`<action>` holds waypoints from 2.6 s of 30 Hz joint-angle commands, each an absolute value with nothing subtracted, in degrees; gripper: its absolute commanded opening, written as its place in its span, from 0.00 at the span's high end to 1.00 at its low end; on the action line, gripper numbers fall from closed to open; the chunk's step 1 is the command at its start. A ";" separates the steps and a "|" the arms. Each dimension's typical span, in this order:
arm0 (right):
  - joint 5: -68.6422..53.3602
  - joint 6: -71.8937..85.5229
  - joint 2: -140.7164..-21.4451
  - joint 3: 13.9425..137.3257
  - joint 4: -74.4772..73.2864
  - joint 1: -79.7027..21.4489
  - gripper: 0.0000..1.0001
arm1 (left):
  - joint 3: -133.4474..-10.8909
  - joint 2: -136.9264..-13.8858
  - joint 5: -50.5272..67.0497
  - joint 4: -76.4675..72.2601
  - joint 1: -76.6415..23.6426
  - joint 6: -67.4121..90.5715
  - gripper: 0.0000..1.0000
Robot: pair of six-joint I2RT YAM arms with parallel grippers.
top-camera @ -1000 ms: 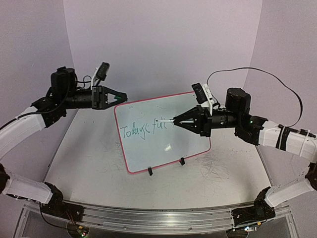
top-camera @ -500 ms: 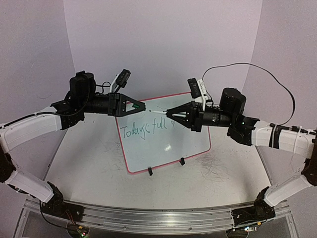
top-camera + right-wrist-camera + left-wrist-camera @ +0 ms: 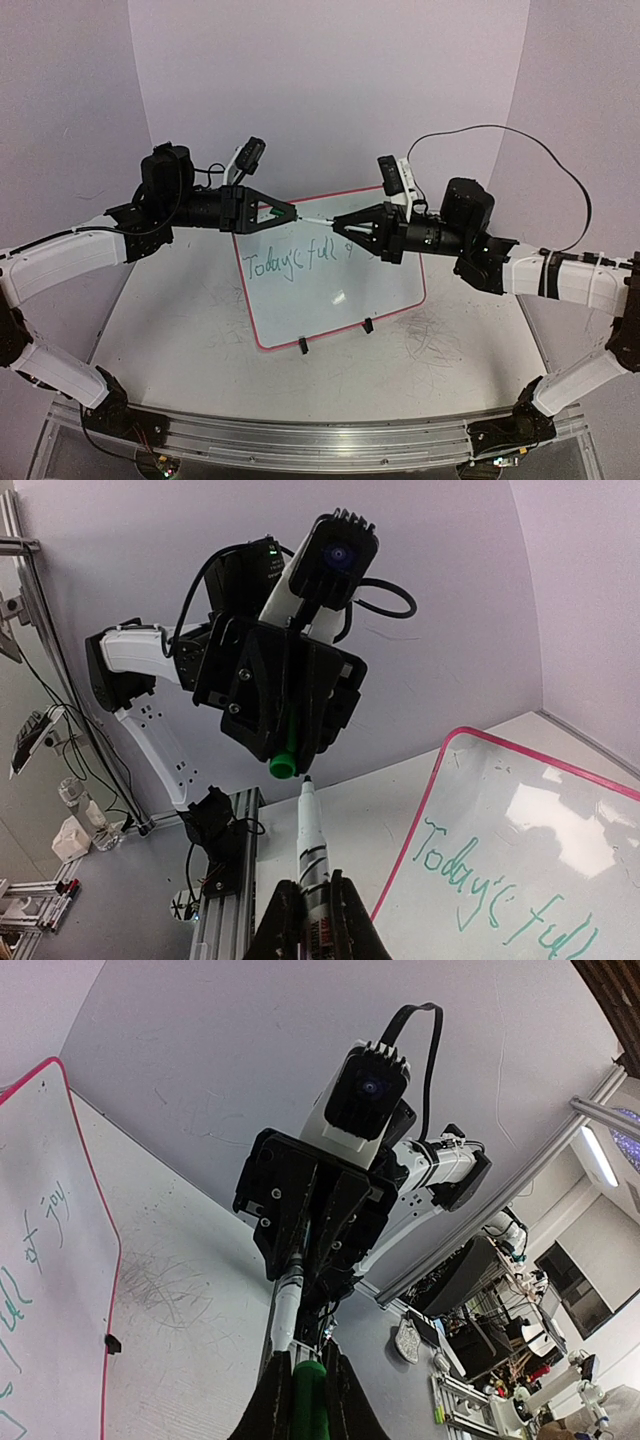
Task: Write a sentence on the whiteboard
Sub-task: Insert the whiteboard marker without the cap into the whiteboard marker.
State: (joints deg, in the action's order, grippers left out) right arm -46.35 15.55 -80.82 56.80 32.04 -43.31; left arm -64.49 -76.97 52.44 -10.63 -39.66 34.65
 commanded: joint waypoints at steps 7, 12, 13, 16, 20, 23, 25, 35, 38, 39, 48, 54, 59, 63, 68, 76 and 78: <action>-46.66 15.82 -79.03 56.33 35.60 -43.82 1.00 | -64.64 -76.20 51.50 -14.16 -39.90 34.98 1.00; -47.49 16.17 -79.15 56.14 35.60 -43.95 1.00 | -64.70 -76.58 51.71 -14.24 -39.95 34.95 1.00; -47.51 16.12 -79.18 56.07 35.60 -43.95 1.00 | -64.76 -76.57 51.71 -14.24 -39.92 34.91 1.00; -46.55 15.87 -78.71 55.59 35.79 -44.15 1.00 | -64.72 -76.50 51.74 -14.24 -39.90 34.89 1.00; -45.95 15.95 -78.61 55.63 36.29 -44.17 1.00 | -64.47 -76.59 51.83 -14.24 -39.90 35.06 1.00; -46.02 15.98 -78.79 55.70 36.95 -44.43 1.00 | -64.26 -76.72 51.84 -14.23 -39.91 35.07 1.00; -45.70 15.98 -78.48 55.55 37.27 -44.54 1.00 | -64.17 -76.79 51.87 -14.22 -39.92 35.04 1.00; -45.13 16.07 -78.70 55.72 37.46 -44.56 1.00 | -63.74 -76.57 51.68 -14.19 -39.90 34.91 1.00; -45.46 16.34 -79.61 56.25 37.65 -44.62 1.00 | -63.98 -76.71 51.89 -14.17 -39.92 34.89 1.00; -45.51 16.39 -79.93 56.38 37.83 -44.66 1.00 | -64.03 -76.73 52.04 -14.19 -39.97 34.89 1.00; -45.59 17.61 -82.75 57.89 40.28 -45.09 1.00 | -64.25 -76.22 51.85 -14.24 -39.99 34.83 1.00; -44.56 19.24 -84.07 58.07 43.39 -45.87 1.00 | -64.13 -75.91 51.13 -14.24 -40.10 34.24 1.00; -43.13 23.21 -86.38 58.30 50.70 -48.20 1.00 | -63.59 -75.63 49.58 -14.31 -40.33 32.92 1.00; -41.72 24.50 -86.34 57.57 54.28 -49.02 1.00 | -63.12 -75.26 49.13 -14.32 -40.36 32.24 1.00; -42.26 24.37 -85.48 57.28 54.32 -48.97 1.00 | -62.31 -74.41 48.20 -14.32 -40.34 31.56 1.00; -45.35 22.61 -85.58 58.33 49.88 -49.54 1.00 | -61.10 -74.19 46.19 -14.26 -40.27 30.67 1.00; -44.98 22.78 -86.22 58.82 50.01 -50.01 1.00 | -61.24 -74.47 46.68 -14.25 -40.29 30.67 1.00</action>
State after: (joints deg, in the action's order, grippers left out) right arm -41.81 23.43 -86.06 55.61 47.57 -48.34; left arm -61.60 -74.52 48.25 -13.56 -40.73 31.88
